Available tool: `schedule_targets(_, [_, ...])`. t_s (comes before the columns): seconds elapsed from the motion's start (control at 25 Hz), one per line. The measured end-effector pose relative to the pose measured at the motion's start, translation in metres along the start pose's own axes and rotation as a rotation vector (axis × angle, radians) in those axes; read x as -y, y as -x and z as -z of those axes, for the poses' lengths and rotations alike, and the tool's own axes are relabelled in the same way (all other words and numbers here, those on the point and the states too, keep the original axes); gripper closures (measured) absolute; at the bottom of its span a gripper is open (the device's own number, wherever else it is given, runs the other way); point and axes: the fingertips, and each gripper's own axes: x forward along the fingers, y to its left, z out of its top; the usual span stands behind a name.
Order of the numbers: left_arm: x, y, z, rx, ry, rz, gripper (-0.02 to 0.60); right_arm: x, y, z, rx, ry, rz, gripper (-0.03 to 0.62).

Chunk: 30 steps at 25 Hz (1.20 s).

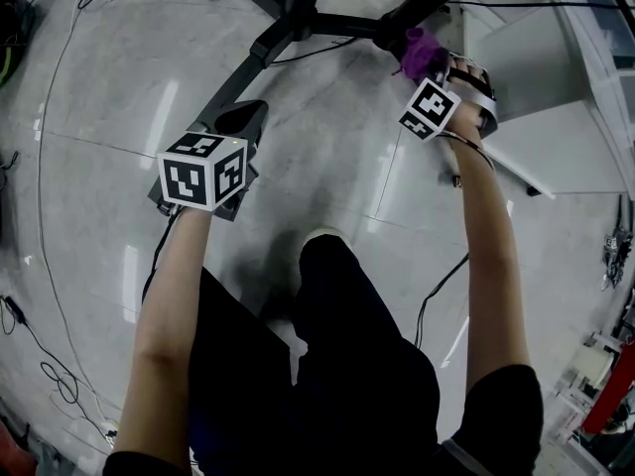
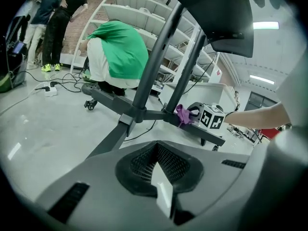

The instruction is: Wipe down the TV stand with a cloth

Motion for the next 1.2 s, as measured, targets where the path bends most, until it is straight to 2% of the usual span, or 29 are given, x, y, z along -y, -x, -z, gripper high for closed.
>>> schedule_targets(0.16, [0.010,-0.008,0.001,-0.005,0.000,0.022,0.575,-0.012,0.007,0.015,-0.011,0.000,-0.022,0.526])
schedule_targets(0.44, [0.034,-0.029,0.005,-0.020,-0.013,0.080,0.575,-0.041,0.019,0.056,-0.060,0.067,-0.039,0.526])
schedule_targets(1.2, [0.089,-0.057,0.015,-0.056,-0.055,0.188,0.575,-0.093,0.061,0.124,-0.126,0.048,-0.082,0.526])
